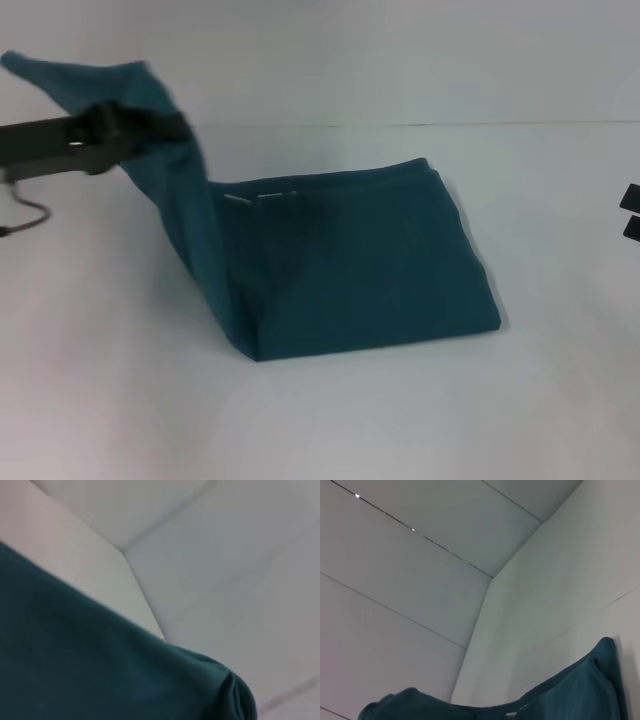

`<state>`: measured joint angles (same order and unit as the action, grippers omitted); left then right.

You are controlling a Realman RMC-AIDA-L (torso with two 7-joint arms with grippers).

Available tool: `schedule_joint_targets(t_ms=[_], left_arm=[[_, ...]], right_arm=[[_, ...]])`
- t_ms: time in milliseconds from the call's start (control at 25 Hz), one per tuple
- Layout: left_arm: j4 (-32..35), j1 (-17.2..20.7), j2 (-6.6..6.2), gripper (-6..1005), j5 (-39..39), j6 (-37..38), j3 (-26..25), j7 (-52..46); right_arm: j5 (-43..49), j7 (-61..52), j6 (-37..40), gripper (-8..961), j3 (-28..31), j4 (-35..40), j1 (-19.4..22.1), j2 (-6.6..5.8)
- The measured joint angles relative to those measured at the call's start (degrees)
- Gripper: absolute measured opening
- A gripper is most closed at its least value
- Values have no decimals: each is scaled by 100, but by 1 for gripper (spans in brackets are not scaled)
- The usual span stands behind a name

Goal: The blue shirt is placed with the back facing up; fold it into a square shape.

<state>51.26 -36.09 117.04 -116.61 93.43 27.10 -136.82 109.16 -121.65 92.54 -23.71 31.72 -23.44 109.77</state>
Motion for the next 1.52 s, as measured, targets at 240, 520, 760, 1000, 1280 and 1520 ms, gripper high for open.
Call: schedule_joint_targets(t_ms=[240,520,760,1000,1280,1520], left_arm=[[-26,-400,212,7,6,-287,962,42],[-98,-837,577,6,-3,-975,1886,46],[-685,-1102,706,7,103,-2146,2785,18],[-1976,-1699,728,23,151,-3150,3186,356],[-1845,-1751,725,60,281,-2041,3289,860],[-1516,-1428,698,206,289,-1633,3227,939]], right_arm=[[0,1,1,881,-2,0,-12,0],[0,1,-5,880,-2,-46,-20,0],[0,1,-22,879,-1,-52,19,0],[9,2,-64,879,-1,-61,30,0],[82,2,-63,878,26,-62,51,0],[86,-2,-141,877,-2,-67,54,-5]])
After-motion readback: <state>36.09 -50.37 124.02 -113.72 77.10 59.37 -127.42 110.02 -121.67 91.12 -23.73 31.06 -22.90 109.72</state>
